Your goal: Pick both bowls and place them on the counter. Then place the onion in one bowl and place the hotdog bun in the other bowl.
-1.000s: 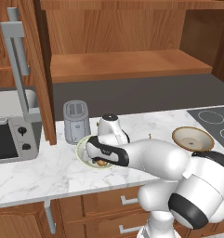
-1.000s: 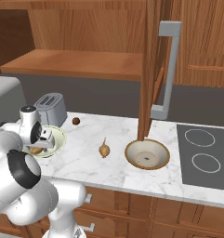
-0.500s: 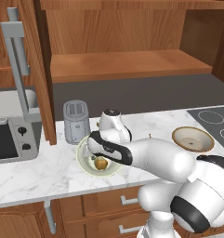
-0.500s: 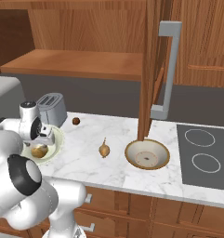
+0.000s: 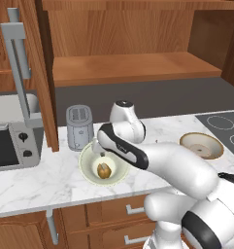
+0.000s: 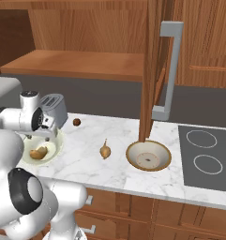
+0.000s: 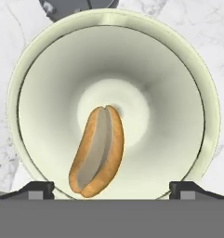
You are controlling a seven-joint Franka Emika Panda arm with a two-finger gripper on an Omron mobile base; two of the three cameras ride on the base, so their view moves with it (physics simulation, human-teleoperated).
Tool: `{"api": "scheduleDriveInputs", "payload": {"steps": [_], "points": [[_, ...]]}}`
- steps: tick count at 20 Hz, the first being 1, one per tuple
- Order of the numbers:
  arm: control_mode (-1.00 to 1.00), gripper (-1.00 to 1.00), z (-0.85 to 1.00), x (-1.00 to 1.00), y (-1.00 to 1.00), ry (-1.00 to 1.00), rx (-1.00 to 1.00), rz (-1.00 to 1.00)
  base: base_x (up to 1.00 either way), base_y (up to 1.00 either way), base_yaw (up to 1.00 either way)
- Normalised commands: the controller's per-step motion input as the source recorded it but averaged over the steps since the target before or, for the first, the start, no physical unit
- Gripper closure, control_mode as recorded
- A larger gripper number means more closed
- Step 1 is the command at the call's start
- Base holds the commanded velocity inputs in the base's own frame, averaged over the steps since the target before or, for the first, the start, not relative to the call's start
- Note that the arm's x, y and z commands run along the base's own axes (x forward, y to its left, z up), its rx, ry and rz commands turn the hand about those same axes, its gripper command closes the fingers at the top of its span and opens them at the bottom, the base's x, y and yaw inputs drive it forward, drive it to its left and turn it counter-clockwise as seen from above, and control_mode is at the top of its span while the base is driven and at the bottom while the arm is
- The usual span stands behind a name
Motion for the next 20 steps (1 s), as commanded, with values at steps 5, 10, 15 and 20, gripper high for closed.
{"api": "scheduleDriveInputs", "payload": {"steps": [5,10,15,20], "points": [[-1.00,-1.00,0.28,0.00,-0.47,0.03,0.00,-0.10,0.00,0.00,0.00],[-1.00,-1.00,0.06,0.00,-0.40,0.08,0.00,-0.12,0.00,0.00,0.00],[-1.00,-1.00,0.01,0.04,-0.49,0.11,0.00,-0.16,0.00,0.00,0.00],[-1.00,-1.00,-0.01,0.10,-0.55,0.08,-0.06,-0.21,0.00,0.00,0.00]]}}
